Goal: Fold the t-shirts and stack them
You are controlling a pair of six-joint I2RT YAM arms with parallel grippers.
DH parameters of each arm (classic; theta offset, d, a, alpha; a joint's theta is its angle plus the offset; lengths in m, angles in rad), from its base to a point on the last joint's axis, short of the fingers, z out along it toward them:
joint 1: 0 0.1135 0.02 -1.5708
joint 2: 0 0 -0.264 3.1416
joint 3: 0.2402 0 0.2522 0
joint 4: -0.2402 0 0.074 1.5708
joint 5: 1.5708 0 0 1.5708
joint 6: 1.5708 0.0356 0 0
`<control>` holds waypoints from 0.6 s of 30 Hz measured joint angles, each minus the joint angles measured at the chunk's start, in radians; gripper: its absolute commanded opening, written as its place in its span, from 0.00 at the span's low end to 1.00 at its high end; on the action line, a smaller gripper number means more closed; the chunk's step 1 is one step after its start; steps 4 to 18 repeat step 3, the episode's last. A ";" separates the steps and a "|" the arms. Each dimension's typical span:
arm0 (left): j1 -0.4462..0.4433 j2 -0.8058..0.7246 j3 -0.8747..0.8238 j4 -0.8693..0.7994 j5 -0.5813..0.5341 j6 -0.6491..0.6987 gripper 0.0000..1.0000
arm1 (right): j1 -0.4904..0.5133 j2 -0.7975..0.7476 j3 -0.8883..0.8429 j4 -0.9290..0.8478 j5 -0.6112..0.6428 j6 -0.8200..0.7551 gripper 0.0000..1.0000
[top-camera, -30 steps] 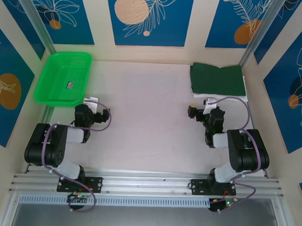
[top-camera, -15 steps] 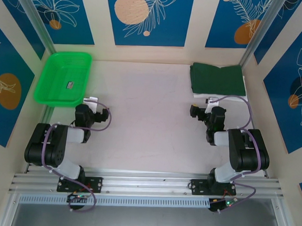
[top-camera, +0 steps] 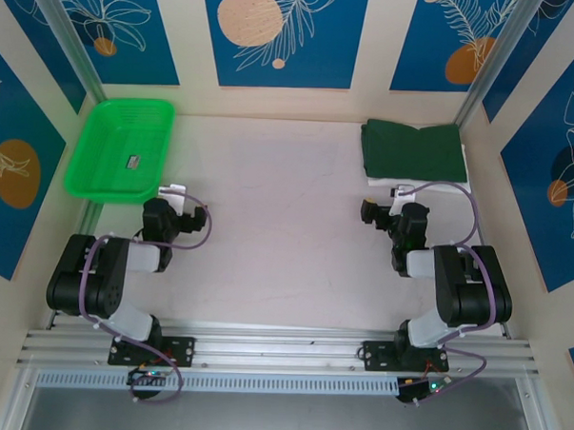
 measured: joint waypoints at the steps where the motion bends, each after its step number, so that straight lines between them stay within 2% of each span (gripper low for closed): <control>1: 0.000 0.000 0.000 0.000 0.000 0.000 1.00 | -0.002 0.000 0.000 -0.003 -0.003 0.000 1.00; 18: 0.000 0.000 0.000 0.000 0.000 0.000 1.00 | -0.003 0.000 0.000 -0.007 -0.004 0.000 0.99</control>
